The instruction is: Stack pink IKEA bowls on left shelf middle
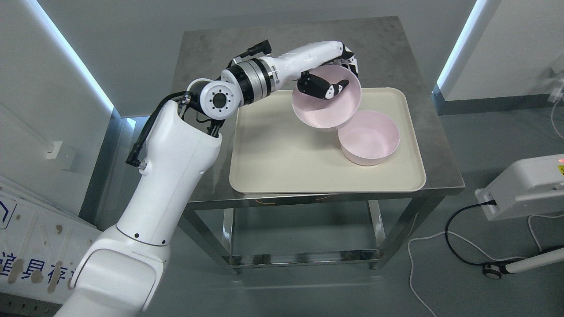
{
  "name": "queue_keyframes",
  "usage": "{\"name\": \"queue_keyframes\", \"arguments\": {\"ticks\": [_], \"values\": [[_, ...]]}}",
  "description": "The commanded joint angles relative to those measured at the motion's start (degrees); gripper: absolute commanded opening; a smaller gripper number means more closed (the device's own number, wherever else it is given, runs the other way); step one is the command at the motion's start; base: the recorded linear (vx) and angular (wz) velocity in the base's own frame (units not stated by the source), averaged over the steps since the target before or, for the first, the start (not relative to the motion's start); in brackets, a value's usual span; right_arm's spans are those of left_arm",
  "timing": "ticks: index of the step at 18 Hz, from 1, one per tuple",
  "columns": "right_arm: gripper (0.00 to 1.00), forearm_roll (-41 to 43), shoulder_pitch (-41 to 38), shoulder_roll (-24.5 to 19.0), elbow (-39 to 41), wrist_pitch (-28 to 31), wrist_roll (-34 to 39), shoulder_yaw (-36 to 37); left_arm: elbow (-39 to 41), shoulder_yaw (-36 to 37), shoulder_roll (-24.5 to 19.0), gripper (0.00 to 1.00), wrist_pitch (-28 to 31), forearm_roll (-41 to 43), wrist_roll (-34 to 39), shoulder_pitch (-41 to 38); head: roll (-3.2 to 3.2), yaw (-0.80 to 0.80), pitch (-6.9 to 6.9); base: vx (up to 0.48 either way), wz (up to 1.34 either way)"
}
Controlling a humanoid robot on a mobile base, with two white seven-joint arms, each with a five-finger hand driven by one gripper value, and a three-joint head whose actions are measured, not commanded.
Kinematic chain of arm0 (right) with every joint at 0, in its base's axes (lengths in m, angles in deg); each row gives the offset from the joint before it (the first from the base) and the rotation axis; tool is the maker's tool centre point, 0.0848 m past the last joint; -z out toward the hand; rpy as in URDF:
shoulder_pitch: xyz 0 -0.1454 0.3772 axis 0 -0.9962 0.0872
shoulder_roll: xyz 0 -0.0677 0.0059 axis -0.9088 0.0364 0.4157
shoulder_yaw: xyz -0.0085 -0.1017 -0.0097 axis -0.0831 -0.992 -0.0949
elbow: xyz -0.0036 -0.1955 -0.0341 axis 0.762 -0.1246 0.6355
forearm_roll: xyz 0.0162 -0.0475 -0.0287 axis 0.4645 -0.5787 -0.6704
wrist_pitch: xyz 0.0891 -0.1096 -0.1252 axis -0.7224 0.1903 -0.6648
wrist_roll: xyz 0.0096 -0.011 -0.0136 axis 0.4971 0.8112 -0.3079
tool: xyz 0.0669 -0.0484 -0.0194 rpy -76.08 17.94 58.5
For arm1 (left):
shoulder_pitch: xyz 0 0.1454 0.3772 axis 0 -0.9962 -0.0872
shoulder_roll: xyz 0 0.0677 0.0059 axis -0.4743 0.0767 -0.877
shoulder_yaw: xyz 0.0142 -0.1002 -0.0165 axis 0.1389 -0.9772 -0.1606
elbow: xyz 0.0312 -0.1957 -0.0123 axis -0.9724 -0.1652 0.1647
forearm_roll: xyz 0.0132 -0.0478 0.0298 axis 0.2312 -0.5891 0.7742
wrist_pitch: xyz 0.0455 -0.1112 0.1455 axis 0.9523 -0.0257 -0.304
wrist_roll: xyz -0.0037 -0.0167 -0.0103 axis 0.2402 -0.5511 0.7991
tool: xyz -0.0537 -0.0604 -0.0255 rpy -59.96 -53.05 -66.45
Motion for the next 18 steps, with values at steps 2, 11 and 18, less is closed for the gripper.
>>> {"name": "queue_keyframes", "arguments": {"ticks": [2,11,18], "values": [[1.0,0.09,0.0,1.0,1.0,0.01,-0.01,0.26,-2.35,19.49,2.87,0.01,1.02,-2.44,5.07,0.91,0.0,0.0,0.0,0.0,0.0],[1.0,0.09,0.0,1.0,1.0,0.01,-0.01,0.26,-3.84,16.77,2.87,0.06,1.64,-3.15,8.41,3.37,0.0,0.0,0.0,0.0,0.0],[1.0,0.09,0.0,1.0,1.0,0.01,-0.01,0.26,-6.74,14.93,2.87,0.06,1.46,-2.53,9.99,4.96,0.0,0.0,0.0,0.0,0.0]]}}
